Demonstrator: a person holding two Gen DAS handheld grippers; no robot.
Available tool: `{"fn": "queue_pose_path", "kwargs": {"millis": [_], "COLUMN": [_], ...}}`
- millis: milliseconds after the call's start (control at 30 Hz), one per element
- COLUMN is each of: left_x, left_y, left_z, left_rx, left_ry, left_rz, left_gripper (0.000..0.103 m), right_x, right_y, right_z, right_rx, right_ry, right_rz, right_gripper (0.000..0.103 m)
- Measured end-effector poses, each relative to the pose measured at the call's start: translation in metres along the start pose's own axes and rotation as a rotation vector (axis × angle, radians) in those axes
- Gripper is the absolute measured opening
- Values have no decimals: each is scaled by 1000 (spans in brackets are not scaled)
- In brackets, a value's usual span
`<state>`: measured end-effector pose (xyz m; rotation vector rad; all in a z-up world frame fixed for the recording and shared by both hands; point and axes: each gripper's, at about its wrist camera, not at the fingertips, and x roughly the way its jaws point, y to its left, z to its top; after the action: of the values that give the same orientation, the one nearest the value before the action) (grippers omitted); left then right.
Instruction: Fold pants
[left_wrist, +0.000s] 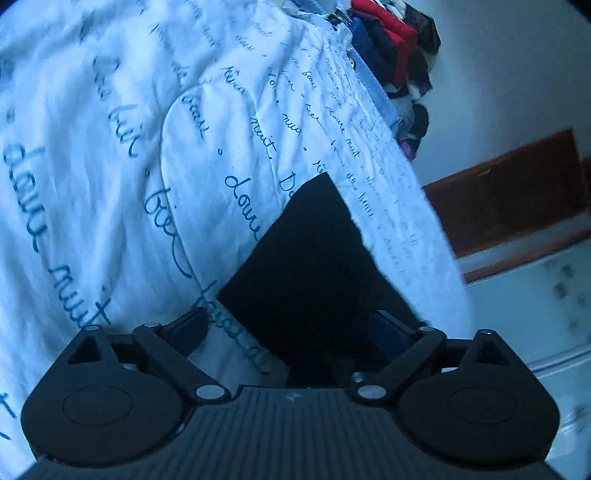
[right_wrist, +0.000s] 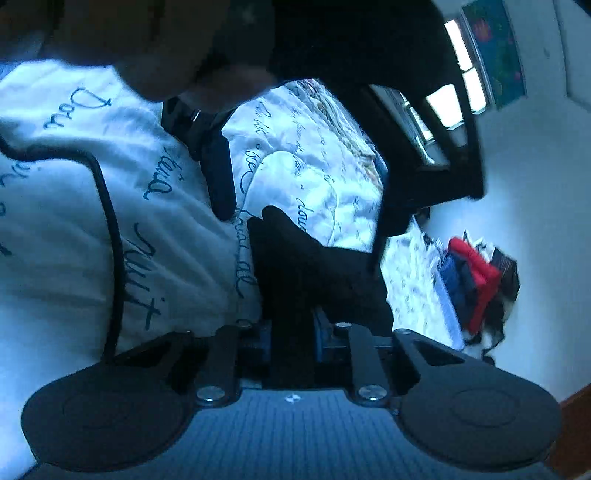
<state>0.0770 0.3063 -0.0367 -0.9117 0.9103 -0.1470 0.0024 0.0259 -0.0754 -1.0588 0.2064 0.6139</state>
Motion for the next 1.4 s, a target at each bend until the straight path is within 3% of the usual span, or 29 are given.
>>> {"fn": "queue_pose_path", "kwargs": {"millis": [100, 267, 400, 567, 667, 767, 833, 933, 1100, 1300, 1400], "left_x": [6, 33, 60, 67, 68, 70, 69, 72, 71, 59, 46], "left_y": [6, 5, -3, -16, -25, -32, -34, -36, -46, -87, -112], "left_z": [3, 10, 20, 29, 27, 24, 24, 24, 19, -11, -31], "left_rx": [-75, -143, -177, -96, -10, 32, 54, 89, 156, 333, 414], "left_ry": [13, 31, 54, 40, 34, 15, 5, 3, -34, -170, -244], "left_rz": [-82, -194, -259, -163, -102, -57, -28, 14, 71, 186, 212], "left_gripper": [98, 98, 93, 80, 74, 66, 57, 43, 30, 26, 25], "right_x": [-3, -13, -16, -29, -38, -21, 3, 30, 22, 31, 21], "right_y": [-14, -70, -92, -105, -135, -155, -152, -137, -149, -152, -153], "right_z": [-1, -14, -22, -31, -47, -61, -66, -72, -73, -76, -78], "right_rx": [94, 446, 555, 561, 720, 841, 848, 841, 914, 1006, 1048], "right_ry": [-27, -76, -85, -79, -126, -72, 26, 113, 72, 65, 4], "right_rz": [18, 104, 147, 313, 395, 357, 324, 349, 298, 328, 342], "right_gripper": [14, 14, 14, 14, 14, 14, 14, 14, 15, 15, 15]}}
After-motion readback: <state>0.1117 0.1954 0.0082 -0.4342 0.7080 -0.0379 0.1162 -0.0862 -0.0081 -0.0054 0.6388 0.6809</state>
